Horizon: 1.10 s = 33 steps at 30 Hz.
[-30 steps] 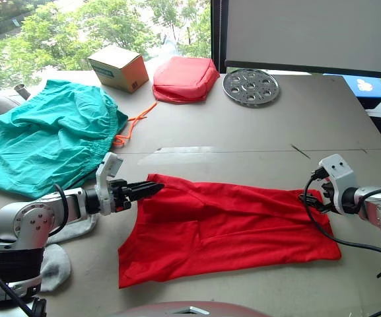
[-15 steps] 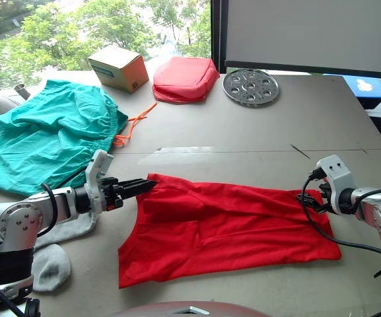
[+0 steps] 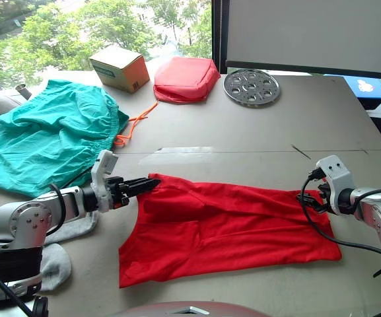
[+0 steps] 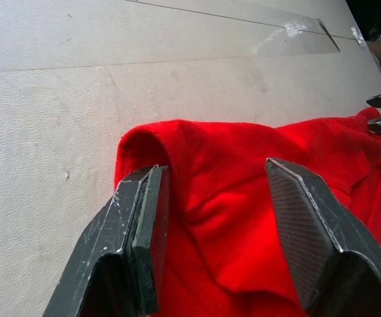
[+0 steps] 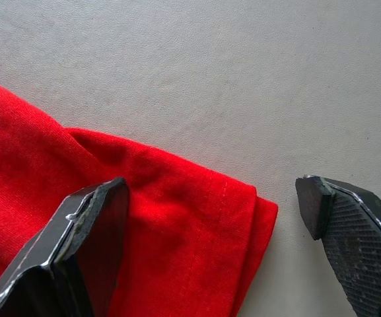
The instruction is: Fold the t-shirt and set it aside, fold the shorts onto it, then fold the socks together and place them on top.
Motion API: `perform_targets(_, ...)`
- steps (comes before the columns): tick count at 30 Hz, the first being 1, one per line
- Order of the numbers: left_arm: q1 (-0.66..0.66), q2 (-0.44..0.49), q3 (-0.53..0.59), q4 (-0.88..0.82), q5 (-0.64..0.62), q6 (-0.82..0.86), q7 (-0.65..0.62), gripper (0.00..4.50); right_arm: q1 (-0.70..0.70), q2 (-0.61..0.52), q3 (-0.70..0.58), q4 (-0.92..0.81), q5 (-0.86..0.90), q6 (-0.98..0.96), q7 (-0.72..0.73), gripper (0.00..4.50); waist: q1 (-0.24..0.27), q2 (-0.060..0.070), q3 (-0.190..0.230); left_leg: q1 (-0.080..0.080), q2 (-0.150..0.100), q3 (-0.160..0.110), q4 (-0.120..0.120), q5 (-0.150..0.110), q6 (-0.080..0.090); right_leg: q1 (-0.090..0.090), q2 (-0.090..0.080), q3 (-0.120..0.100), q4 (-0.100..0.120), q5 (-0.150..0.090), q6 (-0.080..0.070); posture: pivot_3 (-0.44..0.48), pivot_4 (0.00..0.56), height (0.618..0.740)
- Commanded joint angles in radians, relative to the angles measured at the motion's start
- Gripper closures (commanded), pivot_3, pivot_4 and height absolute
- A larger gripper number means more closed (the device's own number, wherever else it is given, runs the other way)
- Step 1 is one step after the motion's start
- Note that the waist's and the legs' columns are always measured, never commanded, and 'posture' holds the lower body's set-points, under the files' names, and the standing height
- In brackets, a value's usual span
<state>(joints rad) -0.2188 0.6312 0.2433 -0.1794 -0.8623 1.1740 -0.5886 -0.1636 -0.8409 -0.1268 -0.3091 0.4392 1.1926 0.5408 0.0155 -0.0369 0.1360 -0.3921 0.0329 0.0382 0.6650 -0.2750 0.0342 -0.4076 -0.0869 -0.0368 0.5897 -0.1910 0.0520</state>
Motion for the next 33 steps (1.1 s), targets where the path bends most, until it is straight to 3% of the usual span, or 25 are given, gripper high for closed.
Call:
perform_targets(1, -0.032, -0.015, -0.022, 0.018, 0.030, -0.038, 0.005, 2.59, -0.009, 0.001, -0.007, -0.006, -0.004, -0.005, -0.002, 2.04, 0.000, 0.000, 0.000, 0.000, 0.000, 0.000, 0.000, 0.000, 0.000, 0.000, 0.000, 0.000, 0.000, 0.000, 0.000, 0.000, 0.150, 0.739)
perform_targets(6, -0.056, -0.042, -0.037, 0.039, 0.070, -0.090, 0.011, 4.50, -0.006, 0.014, 0.003, 0.001, -0.017, -0.019, -0.015, 4.48, 0.000, -0.001, -0.001, 0.000, 0.000, 0.001, 0.000, 0.000, 0.000, 0.000, 0.000, 0.000, 0.000, 0.000, 0.000, 0.000, 0.150, 0.739)
perform_targets(14, -0.037, -0.048, 0.045, 0.063, 0.076, -0.116, 0.037, 4.50, -0.065, 0.088, -0.025, 0.029, -0.059, -0.117, -0.076, 4.48, -0.002, -0.002, -0.002, 0.001, 0.000, 0.000, 0.000, 0.000, 0.000, 0.000, 0.000, 0.001, 0.001, 0.000, 0.000, 0.000, 0.150, 0.739)
perform_targets(21, -0.021, -0.088, 0.053, 0.044, 0.080, -0.118, 0.077, 4.50, -0.119, 0.082, 0.078, 0.097, -0.155, -0.265, -0.061, 4.48, 0.001, -0.002, -0.002, 0.001, 0.000, 0.001, 0.000, 0.000, 0.000, 0.001, 0.000, 0.000, 0.001, 0.000, 0.000, 0.000, 0.150, 0.739)
perform_targets(22, -0.025, -0.097, 0.055, 0.046, 0.080, -0.115, 0.089, 4.50, -0.125, 0.078, 0.086, 0.114, -0.169, -0.281, -0.060, 3.81, 0.001, -0.002, -0.002, 0.000, 0.000, 0.000, 0.000, 0.000, 0.000, 0.001, 0.000, 0.000, 0.001, 0.000, 0.000, 0.000, 0.150, 0.739)
perform_targets(27, -0.061, -0.135, 0.092, 0.095, 0.071, -0.100, 0.147, 4.50, -0.099, 0.015, 0.090, 0.108, -0.195, -0.333, -0.005, 1.76, 0.001, -0.001, -0.001, 0.001, -0.001, 0.000, 0.000, 0.000, 0.000, 0.001, 0.000, 0.000, 0.001, 0.000, 0.000, 0.000, 0.150, 0.739)
perform_targets(33, -0.099, -0.165, 0.182, 0.156, 0.051, -0.084, 0.220, 4.50, -0.034, -0.010, -0.020, -0.011, -0.103, -0.333, 0.086, 1.76, -0.002, -0.001, -0.001, 0.002, -0.001, 0.000, 0.000, 0.000, 0.000, 0.003, 0.000, 0.000, 0.001, 0.000, 0.000, 0.000, 0.150, 0.739)
